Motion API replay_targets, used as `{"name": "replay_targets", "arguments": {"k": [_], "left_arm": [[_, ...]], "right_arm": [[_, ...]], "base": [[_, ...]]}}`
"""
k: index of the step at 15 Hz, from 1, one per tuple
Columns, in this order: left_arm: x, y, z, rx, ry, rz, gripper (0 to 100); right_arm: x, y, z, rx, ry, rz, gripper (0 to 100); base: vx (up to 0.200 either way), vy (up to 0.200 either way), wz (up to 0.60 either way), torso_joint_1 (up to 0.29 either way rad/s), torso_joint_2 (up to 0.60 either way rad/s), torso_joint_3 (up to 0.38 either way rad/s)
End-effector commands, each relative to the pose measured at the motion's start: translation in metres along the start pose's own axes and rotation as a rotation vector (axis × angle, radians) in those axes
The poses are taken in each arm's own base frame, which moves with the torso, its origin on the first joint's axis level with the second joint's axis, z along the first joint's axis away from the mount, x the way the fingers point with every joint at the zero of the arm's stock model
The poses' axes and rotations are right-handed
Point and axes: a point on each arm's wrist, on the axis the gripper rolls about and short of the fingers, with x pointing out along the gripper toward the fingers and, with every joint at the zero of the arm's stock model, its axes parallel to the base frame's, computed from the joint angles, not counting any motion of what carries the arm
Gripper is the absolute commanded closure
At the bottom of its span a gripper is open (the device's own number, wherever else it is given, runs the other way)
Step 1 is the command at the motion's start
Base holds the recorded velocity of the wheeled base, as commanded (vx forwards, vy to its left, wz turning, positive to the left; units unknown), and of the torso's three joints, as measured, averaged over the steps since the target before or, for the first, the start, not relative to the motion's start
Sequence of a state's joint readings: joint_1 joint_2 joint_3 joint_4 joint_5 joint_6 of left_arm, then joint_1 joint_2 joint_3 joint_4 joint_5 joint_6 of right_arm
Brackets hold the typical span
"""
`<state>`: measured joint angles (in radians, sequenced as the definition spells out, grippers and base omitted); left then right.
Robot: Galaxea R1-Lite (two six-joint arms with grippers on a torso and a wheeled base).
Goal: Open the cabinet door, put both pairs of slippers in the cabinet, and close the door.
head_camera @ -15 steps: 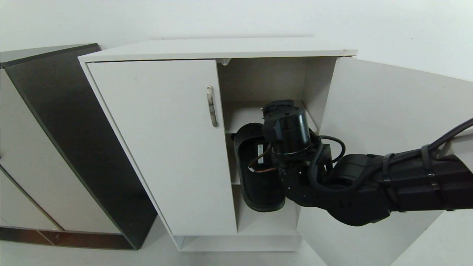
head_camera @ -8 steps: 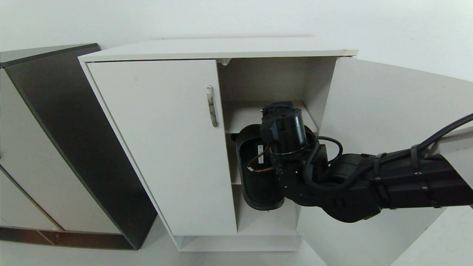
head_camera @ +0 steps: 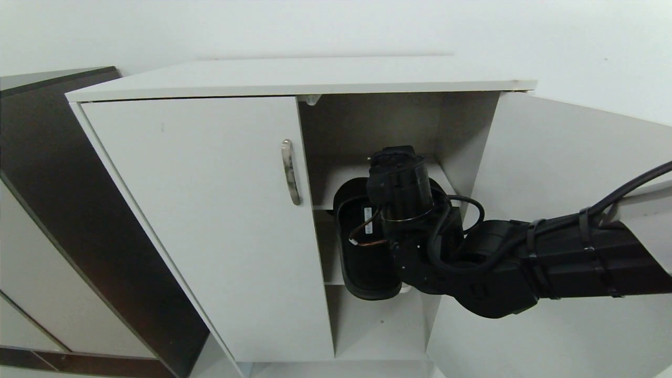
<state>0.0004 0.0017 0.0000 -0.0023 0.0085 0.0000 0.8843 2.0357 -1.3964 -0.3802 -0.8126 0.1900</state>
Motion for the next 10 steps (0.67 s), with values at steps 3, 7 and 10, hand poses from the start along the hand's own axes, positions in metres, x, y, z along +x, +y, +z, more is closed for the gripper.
{"name": "replay_targets", "arguments": {"k": [3, 7, 10], "left_arm": [[0.0000, 0.0000, 0.0001, 0.000, -0.001, 0.002, 100], [0.0000, 0.0000, 0.0001, 0.000, -0.001, 0.000, 100], [0.0000, 0.0000, 0.0001, 0.000, -0.001, 0.000, 100]], "right_arm": [[0.0005, 0.0001, -0.0002, -0.001, 0.000, -0.001, 100], [0.0005, 0.0001, 0.0001, 0.001, -0.002, 0.001, 100], [0.0045, 0.0001, 0.0016, 0.002, -0.005, -0.003, 100]], "base": [[0.200, 0.000, 0.00, -0.001, 0.00, 0.002], [0.050, 0.000, 0.00, 0.001, 0.00, 0.001], [0.000, 0.000, 0.00, 0.000, 0.00, 0.000]]}}
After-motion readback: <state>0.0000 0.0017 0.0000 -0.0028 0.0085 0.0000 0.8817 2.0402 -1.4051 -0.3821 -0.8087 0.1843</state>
